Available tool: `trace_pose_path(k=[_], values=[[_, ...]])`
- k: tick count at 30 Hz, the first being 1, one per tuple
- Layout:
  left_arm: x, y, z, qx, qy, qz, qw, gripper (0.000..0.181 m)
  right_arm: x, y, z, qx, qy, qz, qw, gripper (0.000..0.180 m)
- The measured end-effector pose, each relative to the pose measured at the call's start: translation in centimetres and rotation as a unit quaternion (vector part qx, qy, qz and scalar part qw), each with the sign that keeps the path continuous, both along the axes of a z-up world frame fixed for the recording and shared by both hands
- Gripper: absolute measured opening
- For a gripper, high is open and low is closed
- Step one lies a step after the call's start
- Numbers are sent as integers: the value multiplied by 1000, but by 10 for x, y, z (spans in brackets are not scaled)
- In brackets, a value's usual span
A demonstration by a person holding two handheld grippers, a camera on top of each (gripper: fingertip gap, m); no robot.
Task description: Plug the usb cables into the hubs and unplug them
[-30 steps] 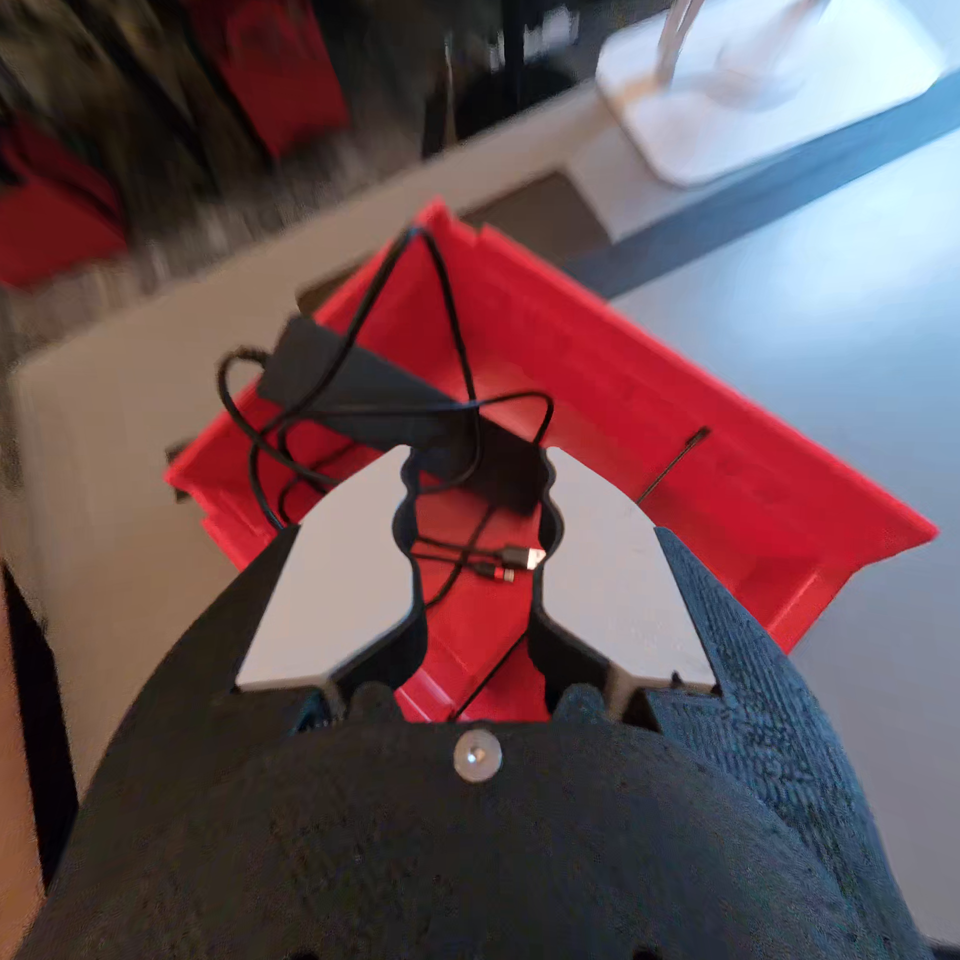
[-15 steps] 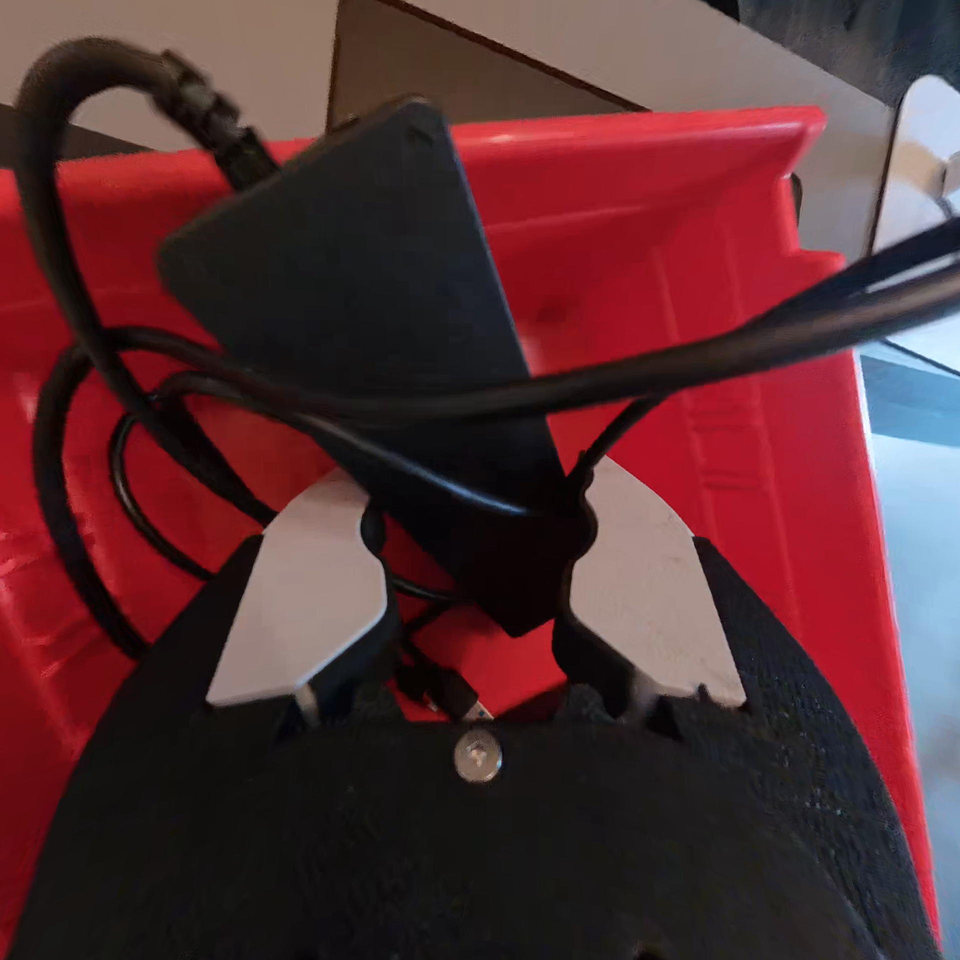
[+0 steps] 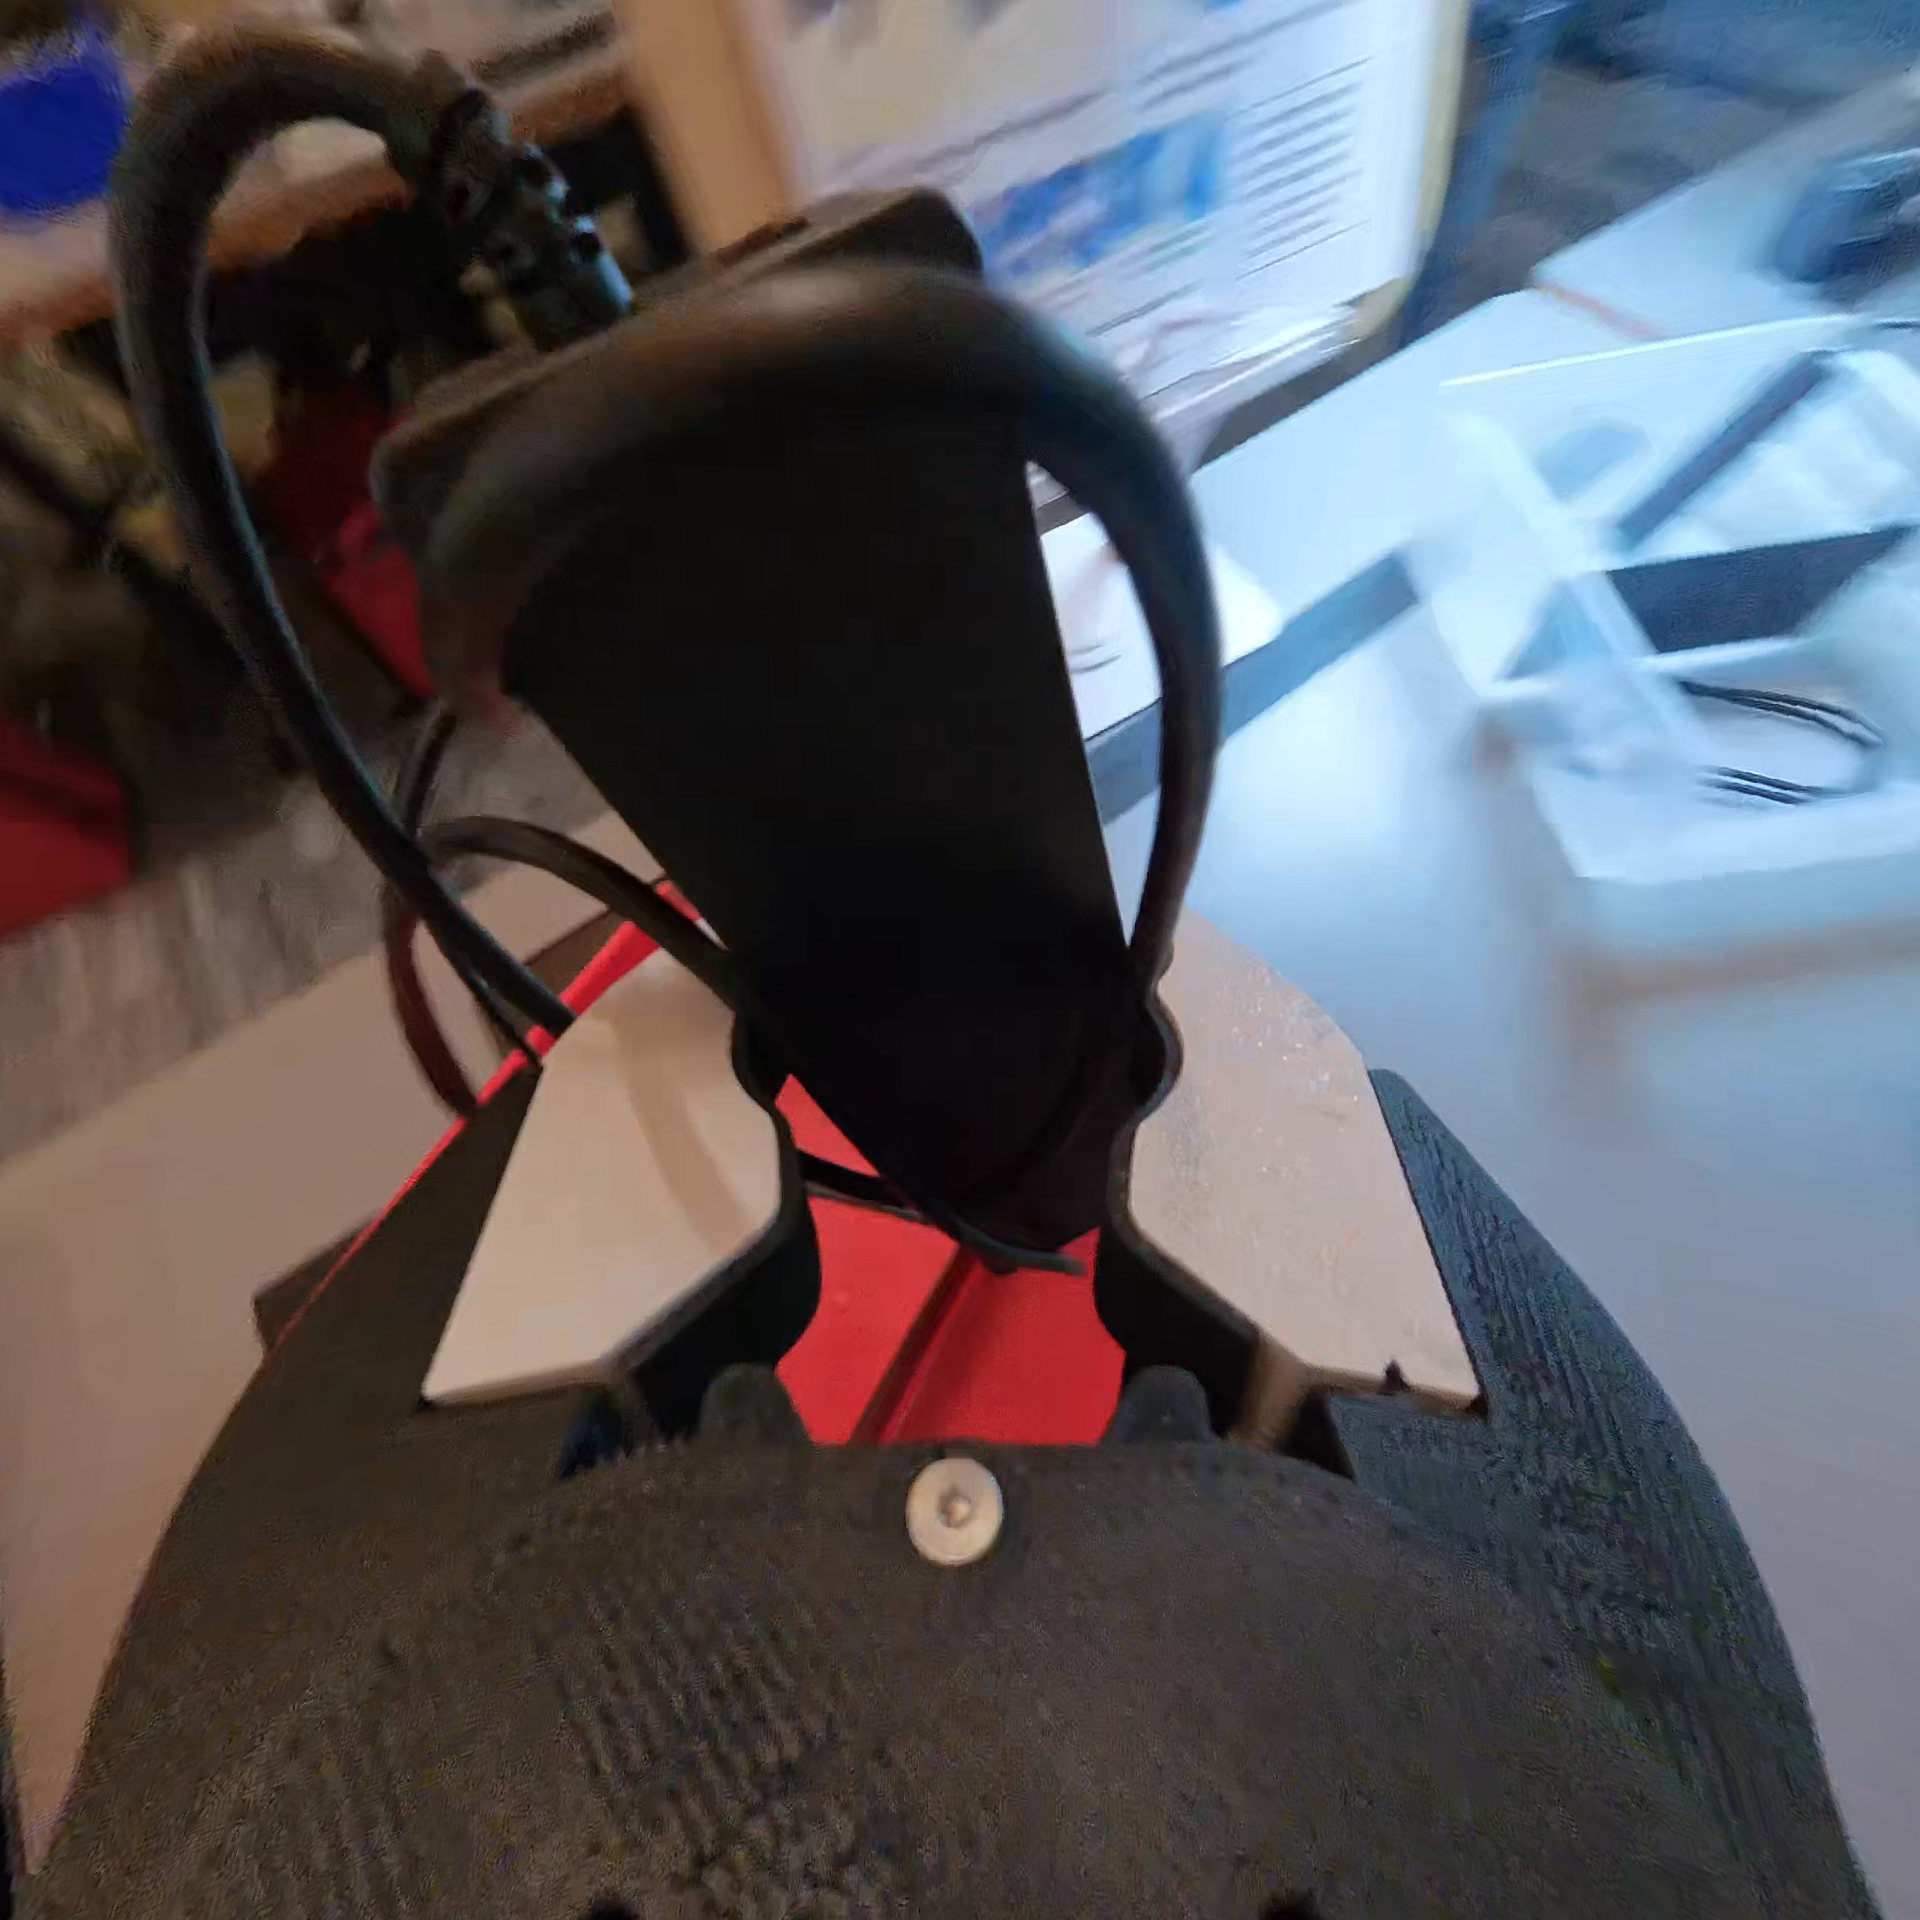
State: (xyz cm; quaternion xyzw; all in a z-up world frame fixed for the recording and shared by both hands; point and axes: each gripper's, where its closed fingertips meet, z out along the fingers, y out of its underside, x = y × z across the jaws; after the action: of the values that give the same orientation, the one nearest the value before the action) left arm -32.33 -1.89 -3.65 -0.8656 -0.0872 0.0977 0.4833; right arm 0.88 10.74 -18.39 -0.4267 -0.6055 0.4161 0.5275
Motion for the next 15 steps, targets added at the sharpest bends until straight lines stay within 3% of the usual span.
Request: trace_pose_path(k=[3, 5, 8, 10, 13, 15], values=[[85, 6, 28, 28, 18, -127, 991, 66, -4, -11, 11, -9, 19, 28, 999, 19], [152, 7, 31, 53, -12, -237, 970, 66, -7, -22, 29, -23, 43, 50, 998, 19], [245, 1, 24, 97, -98, -398, 907, 65, -9, -54, 58, -49, 64, 128, 988, 21], [293, -9, 14, 122, -140, -497, 848, 66, -9, -74, 77, -79, 68, 193, 976, 23], [329, -9, -6, 149, -192, -557, 794, 66, -9, -74, 105, -98, 79, 220, 967, 34], [334, 0, -22, 152, -235, -556, 783, 65, -2, -66, 120, -40, 95, 194, 976, 28]])
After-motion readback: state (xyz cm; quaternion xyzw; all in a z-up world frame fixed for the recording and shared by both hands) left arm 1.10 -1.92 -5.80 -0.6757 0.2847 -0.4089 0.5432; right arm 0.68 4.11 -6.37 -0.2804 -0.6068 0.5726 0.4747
